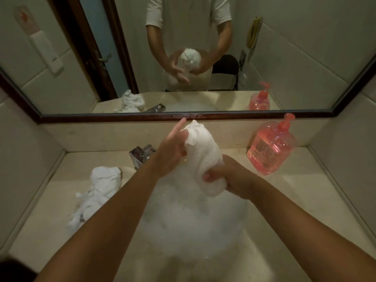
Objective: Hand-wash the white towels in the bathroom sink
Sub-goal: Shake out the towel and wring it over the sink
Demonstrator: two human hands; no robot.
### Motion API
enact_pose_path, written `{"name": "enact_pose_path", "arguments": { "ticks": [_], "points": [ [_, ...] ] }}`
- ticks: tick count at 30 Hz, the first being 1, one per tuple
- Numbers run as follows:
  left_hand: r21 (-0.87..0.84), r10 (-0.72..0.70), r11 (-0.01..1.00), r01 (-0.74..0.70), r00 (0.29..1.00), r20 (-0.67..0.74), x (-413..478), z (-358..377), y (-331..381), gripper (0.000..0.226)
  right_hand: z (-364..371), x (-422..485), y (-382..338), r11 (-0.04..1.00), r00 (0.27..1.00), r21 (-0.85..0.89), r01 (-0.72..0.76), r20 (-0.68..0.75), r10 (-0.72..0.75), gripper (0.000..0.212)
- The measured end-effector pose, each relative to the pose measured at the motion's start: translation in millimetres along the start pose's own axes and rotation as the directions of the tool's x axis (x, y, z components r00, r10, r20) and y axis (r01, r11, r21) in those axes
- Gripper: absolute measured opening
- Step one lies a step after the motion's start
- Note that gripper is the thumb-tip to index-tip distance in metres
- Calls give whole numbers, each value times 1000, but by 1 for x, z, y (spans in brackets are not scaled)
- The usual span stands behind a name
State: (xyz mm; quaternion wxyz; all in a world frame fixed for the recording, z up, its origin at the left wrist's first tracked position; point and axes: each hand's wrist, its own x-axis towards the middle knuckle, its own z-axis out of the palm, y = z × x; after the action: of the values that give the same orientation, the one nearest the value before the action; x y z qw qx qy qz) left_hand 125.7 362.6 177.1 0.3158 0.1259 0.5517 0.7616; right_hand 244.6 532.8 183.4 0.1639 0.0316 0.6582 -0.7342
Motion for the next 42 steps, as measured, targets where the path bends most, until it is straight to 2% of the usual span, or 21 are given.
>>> {"name": "enact_pose_path", "arguments": {
  "ticks": [1, 2, 4, 7, 10, 12, 13, 15, 17, 20, 22, 25, 27, 29, 30, 32, 34, 37, 38, 40, 42],
  "points": [
    [-61, -22, 998, 27, 996, 90, 2, 3, -4, 135, 2, -1, 2, 995, 997, 92, -26, 78, 19, 69],
    [-122, -21, 992, 44, 983, 183, 5, 7, -7, 135, 6, -1, 4, 981, 989, 179, -76, 136, 52, 74],
    [-203, 40, 979, 20, 957, 287, 7, 16, -9, 116, 9, 0, 10, 909, 967, 371, -190, 231, 108, 94],
    [-225, 90, 973, -54, 985, 150, 10, 24, -6, 74, 4, 1, 13, 835, 953, 498, -235, 289, 95, 103],
    [-239, 84, 968, -78, 996, 14, 13, 24, -5, 38, -6, -2, 8, 851, 959, 460, -254, 233, 160, 109],
    [-233, 55, 971, -49, 998, 15, 15, 25, -3, 11, -15, -5, -2, 866, 935, 400, -299, 305, 181, 110],
    [-231, 36, 973, -27, 999, 39, 15, 26, -1, 13, -18, -7, -9, 885, 917, 347, -309, 355, 181, 108],
    [-171, -5, 985, 18, 997, 80, 17, 26, 6, 32, -23, -10, -23, 930, 895, 211, -302, 399, 200, 107],
    [-52, -18, 998, 21, 998, 62, 17, 27, 15, 39, -23, -9, -36, 949, 900, 95, -301, 356, 250, 101],
    [78, -1, 997, 6, 998, -65, 12, 33, 21, 24, -9, -5, -41, 950, 929, -52, -308, 199, 312, 72],
    [199, 44, 980, -17, 990, -132, 9, 35, 18, 14, 2, -2, -33, 942, 941, -108, -317, 93, 327, 61],
    [420, 105, 907, -9, 973, -205, 6, 32, 6, 17, 18, 7, -9, 928, 948, -199, -315, -120, 296, 51],
    [485, 124, 875, 17, 958, -257, 9, 25, -4, 19, 25, 16, 6, 922, 928, -201, -331, -250, 278, 66],
    [597, 107, 795, 107, 944, -311, 10, 22, -12, 20, 32, 25, 18, 912, 900, -183, -368, -319, 299, 83],
    [645, 116, 753, 130, 939, -325, 10, 20, -17, 20, 35, 27, 22, 906, 889, -181, -383, -339, 308, 85],
    [671, 194, 737, 84, 924, -328, 12, 14, -29, 18, 38, 32, 31, 900, 877, -180, -397, -364, 315, 82],
    [639, 222, 767, 54, 912, -345, 11, 11, -35, 18, 39, 37, 39, 899, 881, -193, -394, -359, 309, 82],
    [614, 238, 789, 19, 912, -334, 13, 7, -37, 19, 33, 38, 40, 908, 908, -199, -369, -285, 307, 89],
    [587, 217, 809, 26, 915, -341, 13, 7, -35, 18, 29, 38, 40, 918, 920, -182, -353, -246, 305, 84],
    [478, 122, 874, 84, 916, -383, 16, 2, -33, 15, 24, 35, 30, 935, 944, -150, -320, -131, 302, 58],
    [369, 35, 917, 152, 890, -454, 18, -2, -31, 12, 20, 33, 22, 936, 964, -233, -265, -98, 249, 48]
  ]
}}
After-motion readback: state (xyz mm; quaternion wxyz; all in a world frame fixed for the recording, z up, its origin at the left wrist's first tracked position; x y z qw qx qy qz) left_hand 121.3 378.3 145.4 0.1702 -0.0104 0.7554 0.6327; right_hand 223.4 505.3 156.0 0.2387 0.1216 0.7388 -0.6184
